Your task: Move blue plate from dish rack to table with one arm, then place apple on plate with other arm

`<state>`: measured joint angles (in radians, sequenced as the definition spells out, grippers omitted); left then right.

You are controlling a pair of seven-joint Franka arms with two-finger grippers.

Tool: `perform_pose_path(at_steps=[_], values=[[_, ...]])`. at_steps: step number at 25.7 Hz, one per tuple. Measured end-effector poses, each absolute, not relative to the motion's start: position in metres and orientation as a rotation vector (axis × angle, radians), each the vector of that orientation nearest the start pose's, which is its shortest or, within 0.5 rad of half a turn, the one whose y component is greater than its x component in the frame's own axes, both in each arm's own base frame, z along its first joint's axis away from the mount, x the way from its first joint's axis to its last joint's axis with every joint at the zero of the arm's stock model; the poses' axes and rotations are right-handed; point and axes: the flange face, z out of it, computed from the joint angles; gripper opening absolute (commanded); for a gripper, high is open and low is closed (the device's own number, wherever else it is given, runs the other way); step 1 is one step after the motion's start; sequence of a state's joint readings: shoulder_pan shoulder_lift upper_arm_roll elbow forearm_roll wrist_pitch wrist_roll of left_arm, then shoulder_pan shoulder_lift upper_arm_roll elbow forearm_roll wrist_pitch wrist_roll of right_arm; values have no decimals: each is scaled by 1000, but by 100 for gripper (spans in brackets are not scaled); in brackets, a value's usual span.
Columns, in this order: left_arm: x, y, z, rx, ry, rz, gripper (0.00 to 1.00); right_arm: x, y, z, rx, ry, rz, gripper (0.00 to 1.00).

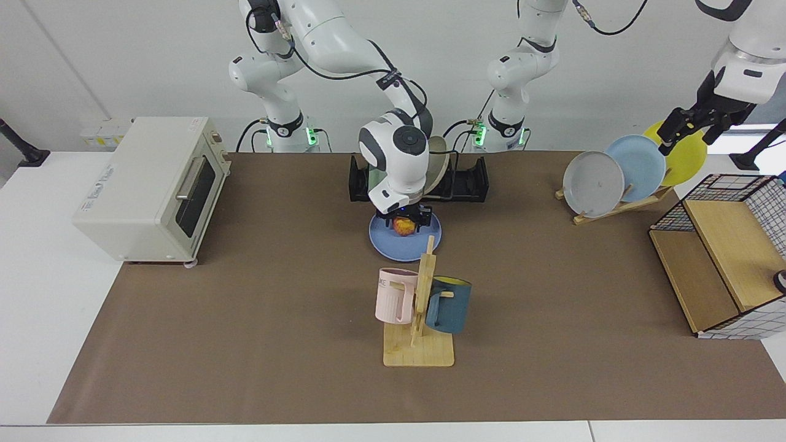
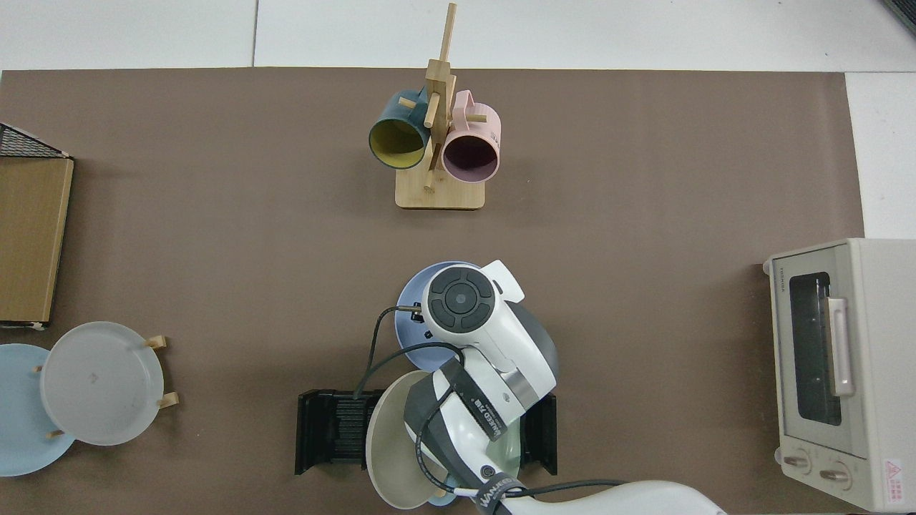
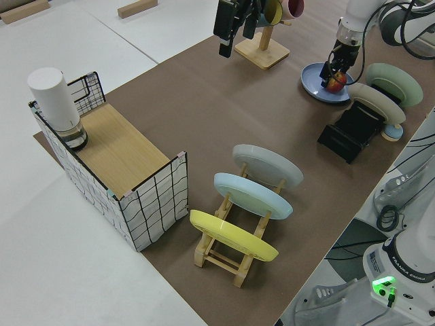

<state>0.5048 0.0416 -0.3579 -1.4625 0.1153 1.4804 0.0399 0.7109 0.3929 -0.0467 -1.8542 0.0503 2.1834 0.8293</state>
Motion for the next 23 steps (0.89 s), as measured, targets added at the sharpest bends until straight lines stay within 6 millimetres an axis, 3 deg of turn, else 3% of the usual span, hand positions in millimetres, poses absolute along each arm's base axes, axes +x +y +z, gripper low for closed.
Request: perform_pose_path(at_steps=[4,8,16,23], values=[[550,114,623,-3044,-108,81,100,503,382,322,-3176,239,138,100],[553,130,599,-3051,-48,95,100,527,353,349,-3167,183,122,100],[558,136,567,-3057,75,91,100,578,255,406,-3116,166,6,100],[556,135,537,-3098,120,105,100,601,155,457,-3105,107,-83,100]])
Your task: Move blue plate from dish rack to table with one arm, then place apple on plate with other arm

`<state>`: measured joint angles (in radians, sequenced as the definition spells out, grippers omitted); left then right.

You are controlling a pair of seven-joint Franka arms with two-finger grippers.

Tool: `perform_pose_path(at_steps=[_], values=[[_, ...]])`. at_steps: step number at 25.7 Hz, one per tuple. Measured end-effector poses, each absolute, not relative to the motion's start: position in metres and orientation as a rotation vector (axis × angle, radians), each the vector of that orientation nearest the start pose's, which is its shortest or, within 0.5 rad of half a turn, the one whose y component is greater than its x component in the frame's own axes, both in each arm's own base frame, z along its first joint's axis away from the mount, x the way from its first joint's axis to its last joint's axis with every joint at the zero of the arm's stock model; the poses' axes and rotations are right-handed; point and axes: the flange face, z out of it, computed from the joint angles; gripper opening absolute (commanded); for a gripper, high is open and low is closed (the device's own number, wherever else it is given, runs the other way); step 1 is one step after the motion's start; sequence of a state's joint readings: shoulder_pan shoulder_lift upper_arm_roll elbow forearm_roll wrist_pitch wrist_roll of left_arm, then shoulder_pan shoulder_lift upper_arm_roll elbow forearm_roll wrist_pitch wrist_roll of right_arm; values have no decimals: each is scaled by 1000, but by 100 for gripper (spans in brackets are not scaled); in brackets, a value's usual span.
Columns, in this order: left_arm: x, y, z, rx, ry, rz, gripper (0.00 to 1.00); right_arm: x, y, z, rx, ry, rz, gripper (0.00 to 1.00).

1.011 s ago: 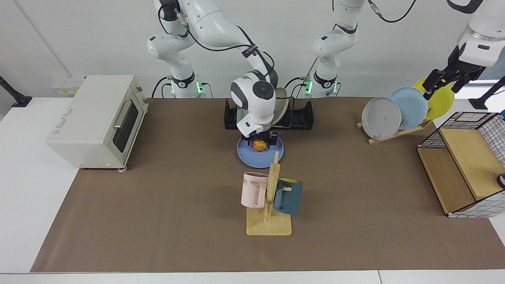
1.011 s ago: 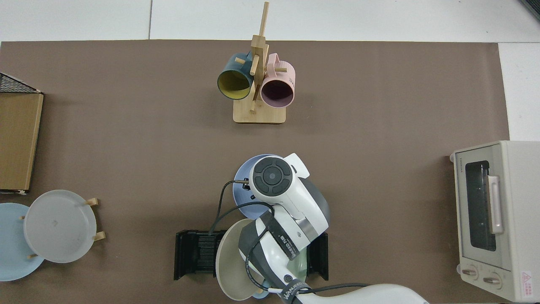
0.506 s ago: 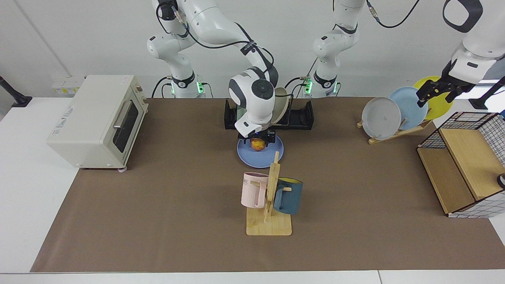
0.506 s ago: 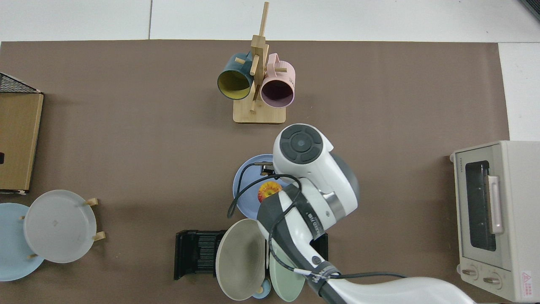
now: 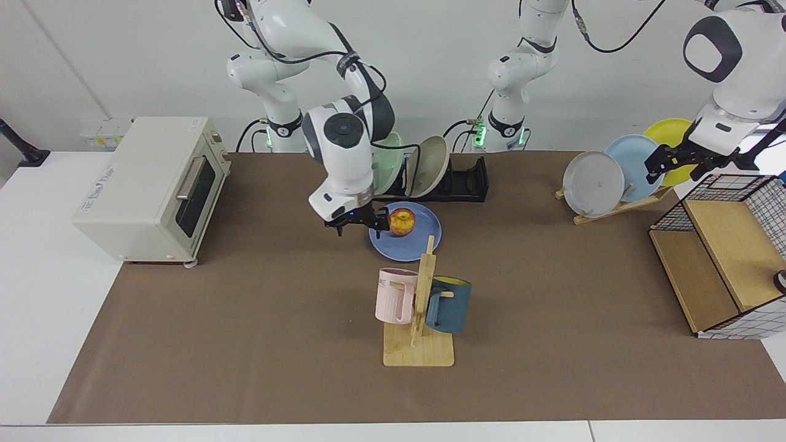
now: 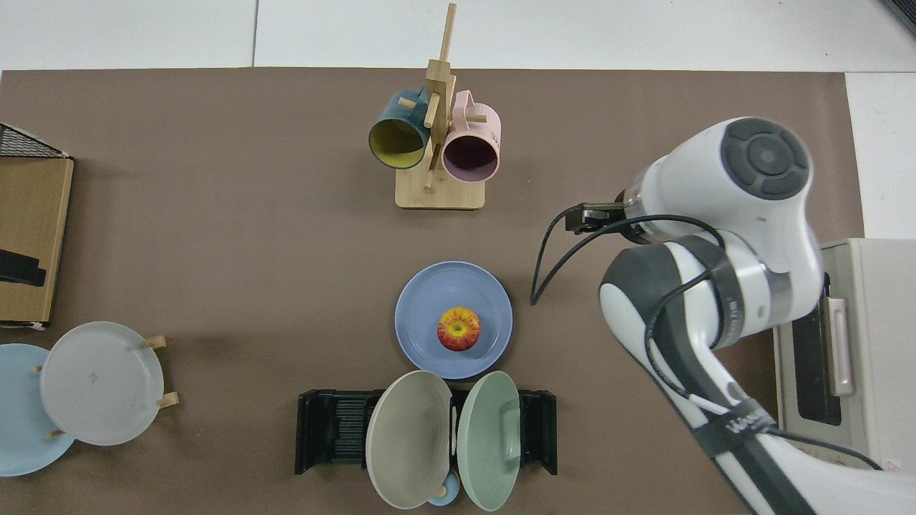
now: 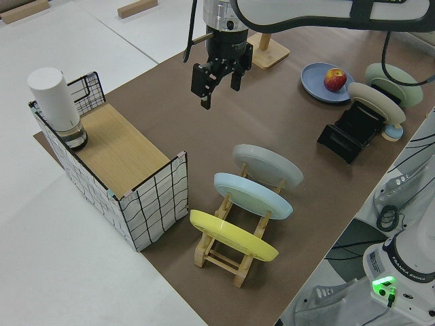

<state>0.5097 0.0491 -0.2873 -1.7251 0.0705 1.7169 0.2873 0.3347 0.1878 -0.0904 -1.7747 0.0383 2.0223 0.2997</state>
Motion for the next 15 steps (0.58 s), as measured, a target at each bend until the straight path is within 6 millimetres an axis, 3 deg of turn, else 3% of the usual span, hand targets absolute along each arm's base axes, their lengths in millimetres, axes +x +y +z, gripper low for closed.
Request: perform_pose_path(at_steps=[8,15], values=[[563,107,535,-3118,138,68,100,596,53,507,-3110,-16,-113,100],[564,69,549,-3128,212,25,100,575,0,557,-3111,-109,-70,100]])
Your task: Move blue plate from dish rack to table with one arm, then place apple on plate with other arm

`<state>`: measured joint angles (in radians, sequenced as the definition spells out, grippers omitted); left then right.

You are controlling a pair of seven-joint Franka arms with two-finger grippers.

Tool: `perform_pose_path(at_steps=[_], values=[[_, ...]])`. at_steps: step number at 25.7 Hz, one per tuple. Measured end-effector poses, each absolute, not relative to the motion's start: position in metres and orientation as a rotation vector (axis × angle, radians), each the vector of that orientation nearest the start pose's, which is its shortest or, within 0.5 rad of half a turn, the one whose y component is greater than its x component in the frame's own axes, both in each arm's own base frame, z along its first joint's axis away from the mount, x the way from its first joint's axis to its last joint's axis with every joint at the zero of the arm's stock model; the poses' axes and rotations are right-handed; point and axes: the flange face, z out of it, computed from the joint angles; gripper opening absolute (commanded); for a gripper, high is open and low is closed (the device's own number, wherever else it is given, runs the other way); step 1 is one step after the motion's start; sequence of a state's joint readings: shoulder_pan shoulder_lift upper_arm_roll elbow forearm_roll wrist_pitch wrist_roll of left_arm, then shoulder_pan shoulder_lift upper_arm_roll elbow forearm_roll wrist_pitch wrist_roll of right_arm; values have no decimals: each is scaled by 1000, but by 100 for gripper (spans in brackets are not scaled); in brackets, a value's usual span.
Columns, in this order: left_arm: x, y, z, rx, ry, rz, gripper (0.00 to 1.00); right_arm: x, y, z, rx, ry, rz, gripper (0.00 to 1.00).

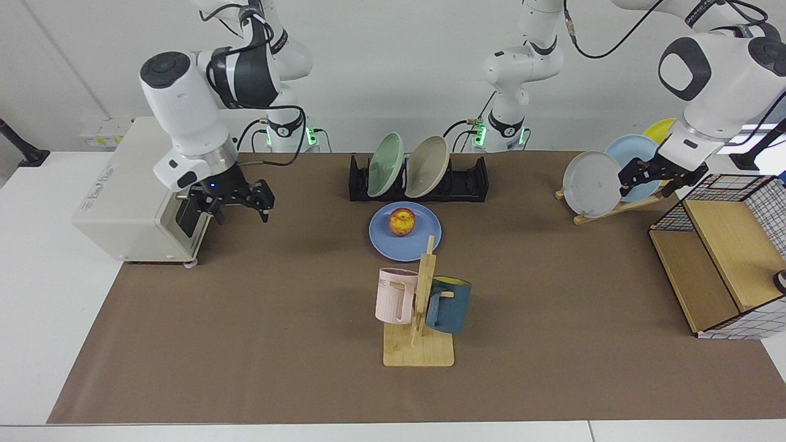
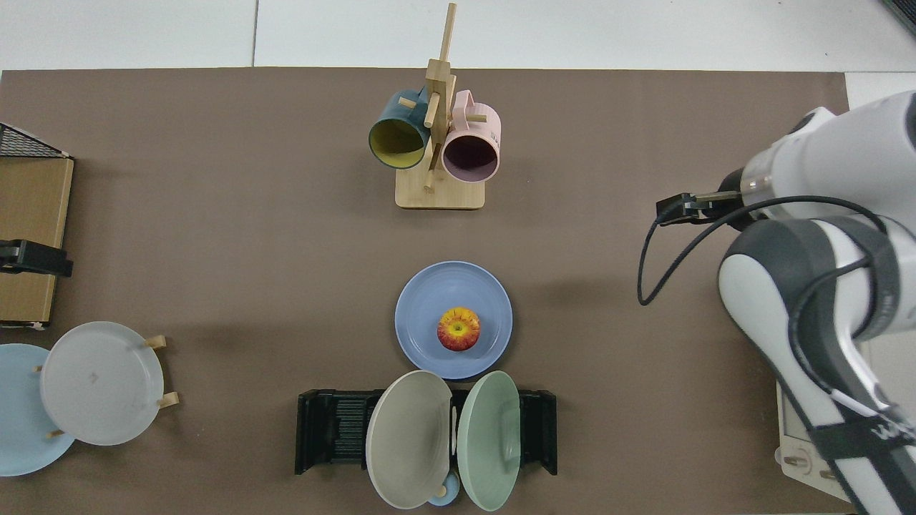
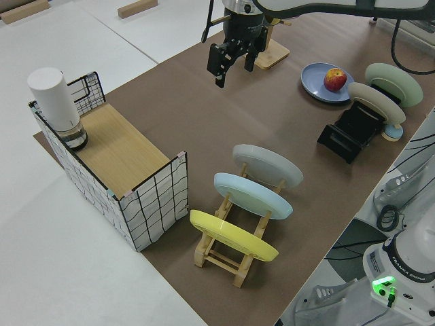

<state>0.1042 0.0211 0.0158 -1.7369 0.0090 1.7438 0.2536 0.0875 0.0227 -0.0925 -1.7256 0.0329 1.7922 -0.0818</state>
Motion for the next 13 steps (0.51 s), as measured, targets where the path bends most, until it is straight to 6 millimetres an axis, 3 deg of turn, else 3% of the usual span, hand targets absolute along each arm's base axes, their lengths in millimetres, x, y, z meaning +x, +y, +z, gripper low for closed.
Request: perform_pose_path(at_steps=[6,13], values=[[565,30,561,-3125,221,-12,100,566,-3,581,-3107,-145,-101,100],[566,21,568,-3126,192,-35,100,567,2,580,-3107,-144,-102,100]])
